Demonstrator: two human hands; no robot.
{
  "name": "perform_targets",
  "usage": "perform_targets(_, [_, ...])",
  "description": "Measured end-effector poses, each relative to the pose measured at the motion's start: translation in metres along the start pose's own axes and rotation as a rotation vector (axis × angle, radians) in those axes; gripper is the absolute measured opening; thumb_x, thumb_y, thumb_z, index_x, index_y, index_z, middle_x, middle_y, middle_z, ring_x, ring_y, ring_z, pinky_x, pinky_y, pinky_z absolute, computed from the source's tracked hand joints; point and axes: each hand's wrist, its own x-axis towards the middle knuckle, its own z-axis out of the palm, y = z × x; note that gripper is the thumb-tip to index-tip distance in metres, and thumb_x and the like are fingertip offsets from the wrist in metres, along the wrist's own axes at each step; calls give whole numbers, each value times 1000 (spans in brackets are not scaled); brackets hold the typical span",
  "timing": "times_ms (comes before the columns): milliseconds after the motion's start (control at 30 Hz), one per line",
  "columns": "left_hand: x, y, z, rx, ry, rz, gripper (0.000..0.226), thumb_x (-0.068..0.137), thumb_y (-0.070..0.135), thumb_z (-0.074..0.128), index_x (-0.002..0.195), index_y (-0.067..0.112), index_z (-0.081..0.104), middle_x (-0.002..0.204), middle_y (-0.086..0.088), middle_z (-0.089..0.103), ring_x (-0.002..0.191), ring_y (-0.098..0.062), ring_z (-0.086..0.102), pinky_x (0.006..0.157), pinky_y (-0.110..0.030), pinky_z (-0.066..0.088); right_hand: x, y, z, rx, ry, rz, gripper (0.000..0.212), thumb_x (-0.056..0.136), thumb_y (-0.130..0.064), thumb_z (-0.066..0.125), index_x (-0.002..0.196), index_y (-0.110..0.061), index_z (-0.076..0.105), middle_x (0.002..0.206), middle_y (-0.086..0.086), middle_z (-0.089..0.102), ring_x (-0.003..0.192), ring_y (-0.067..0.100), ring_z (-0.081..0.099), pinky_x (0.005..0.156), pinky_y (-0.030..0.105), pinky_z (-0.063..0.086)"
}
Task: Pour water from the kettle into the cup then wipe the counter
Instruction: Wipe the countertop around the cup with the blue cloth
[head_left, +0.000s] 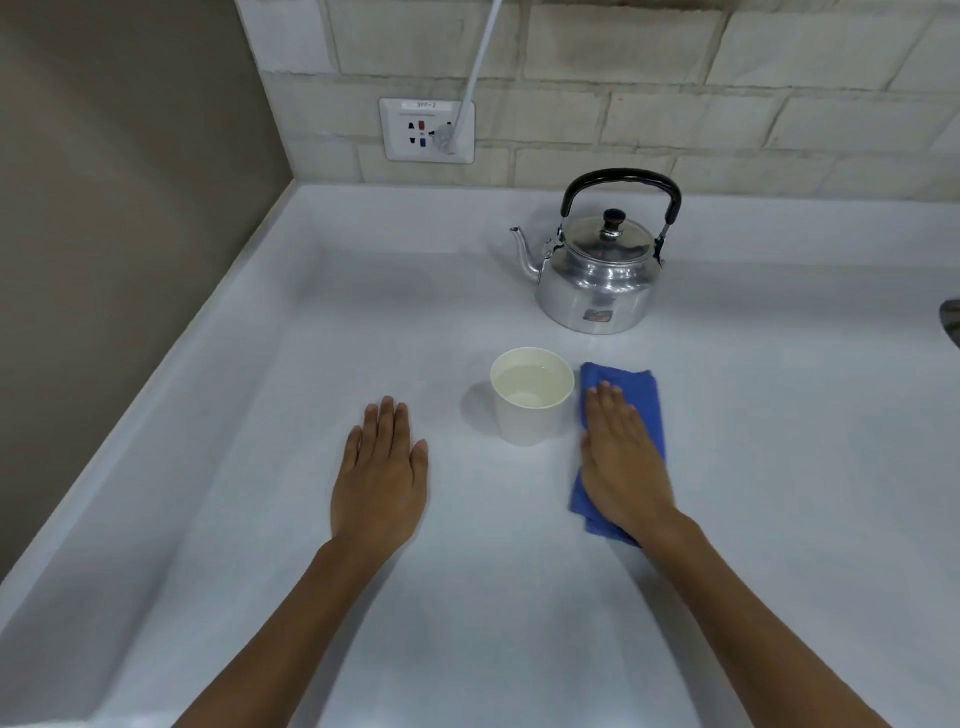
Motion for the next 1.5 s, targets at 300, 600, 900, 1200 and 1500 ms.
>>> perform_targets(300, [-1, 0, 0, -2, 39, 10, 53, 99, 33, 10, 144, 7, 3, 156, -9, 4, 143, -20, 0, 117, -34, 3, -21, 64, -18, 22, -1, -110, 53, 97, -26, 32, 144, -17, 11, 154, -2, 16, 142, 10, 7, 115, 23, 1])
perform_targets(600, [-1, 5, -1, 27, 43, 0, 74, 82, 40, -13, 144, 5, 6, 155, -11, 7, 143, -24, 3, 116, -35, 4, 62, 41, -6, 28, -104, -153, 50, 99, -29, 22, 145, -20, 6, 157, -3, 9, 144, 14, 1, 116, 28, -1])
perform_targets(900, [-2, 4, -2, 31, 46, 24, 81, 80, 47, -20, 143, 5, 8, 155, -11, 10, 143, -24, 6, 116, -34, 4, 69, 59, -15, 43, -220, -477, 49, 99, -30, 23, 144, -29, 5, 145, -25, -1, 137, -3, -5, 111, 11, -7])
perform_targets(1200, [-1, 6, -3, 33, 40, -13, 58, 94, 34, 6, 144, 5, 8, 155, -11, 10, 143, -23, 6, 116, -34, 5, 75, 102, -26, 13, -72, -86, 48, 98, -20, 27, 144, -16, 14, 156, 3, 16, 144, 19, 9, 117, 31, 6])
perform_targets(1500, [1, 2, 0, 22, 14, -10, 54, 98, 32, 15, 144, 8, 1, 156, -8, 2, 143, -20, -1, 117, -34, 2, -13, 56, -8, -2, -31, -246, 51, 98, -24, 27, 141, -29, -1, 147, -18, 1, 140, 5, -2, 111, 13, -11])
